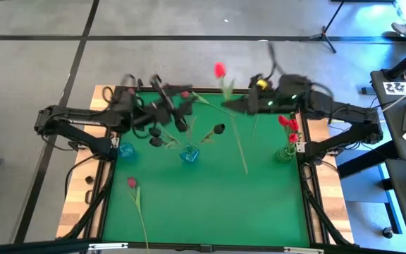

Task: Sort flowers into vase by color
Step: Put the red tulip into the green vase

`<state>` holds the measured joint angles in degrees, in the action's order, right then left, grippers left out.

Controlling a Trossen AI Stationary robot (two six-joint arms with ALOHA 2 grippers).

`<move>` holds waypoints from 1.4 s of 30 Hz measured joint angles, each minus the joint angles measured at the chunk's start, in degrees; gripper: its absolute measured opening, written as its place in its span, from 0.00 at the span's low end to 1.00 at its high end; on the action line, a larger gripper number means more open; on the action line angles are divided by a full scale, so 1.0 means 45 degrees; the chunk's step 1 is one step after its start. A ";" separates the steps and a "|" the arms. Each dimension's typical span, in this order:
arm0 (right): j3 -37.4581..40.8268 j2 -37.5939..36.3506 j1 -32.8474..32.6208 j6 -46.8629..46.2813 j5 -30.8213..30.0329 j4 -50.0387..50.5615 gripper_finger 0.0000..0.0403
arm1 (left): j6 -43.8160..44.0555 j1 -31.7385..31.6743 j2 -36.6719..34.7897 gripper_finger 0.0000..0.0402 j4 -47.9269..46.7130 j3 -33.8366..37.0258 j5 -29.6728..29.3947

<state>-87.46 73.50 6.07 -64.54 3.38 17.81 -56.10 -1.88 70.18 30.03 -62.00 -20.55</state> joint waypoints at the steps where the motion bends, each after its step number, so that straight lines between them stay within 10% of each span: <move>1: 0.0000 -0.0193 0.0268 0.0524 -0.0176 -0.0149 0.03 | 0.0911 -0.0138 -0.0174 0.43 -0.0070 0.0000 -0.0156; 12: -0.0002 -0.3994 0.2347 0.8040 -0.4166 0.1600 0.01 | 1.0053 -0.1571 -0.1099 0.43 -0.2296 0.0000 -0.0345; 22: 0.1187 -0.7740 0.2330 1.2115 -0.8326 0.3509 0.01 | 1.3941 -0.2286 -0.1099 0.43 -0.2204 0.0000 -0.0374; 42: 0.9550 -1.4024 0.2325 1.2513 -0.5773 0.2128 0.01 | 1.9181 -0.2460 -0.1099 0.43 -0.2332 0.0000 -0.0664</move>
<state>-44.48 10.39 16.53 -8.23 -22.60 27.39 30.21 -12.95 65.23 19.54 -62.00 -23.54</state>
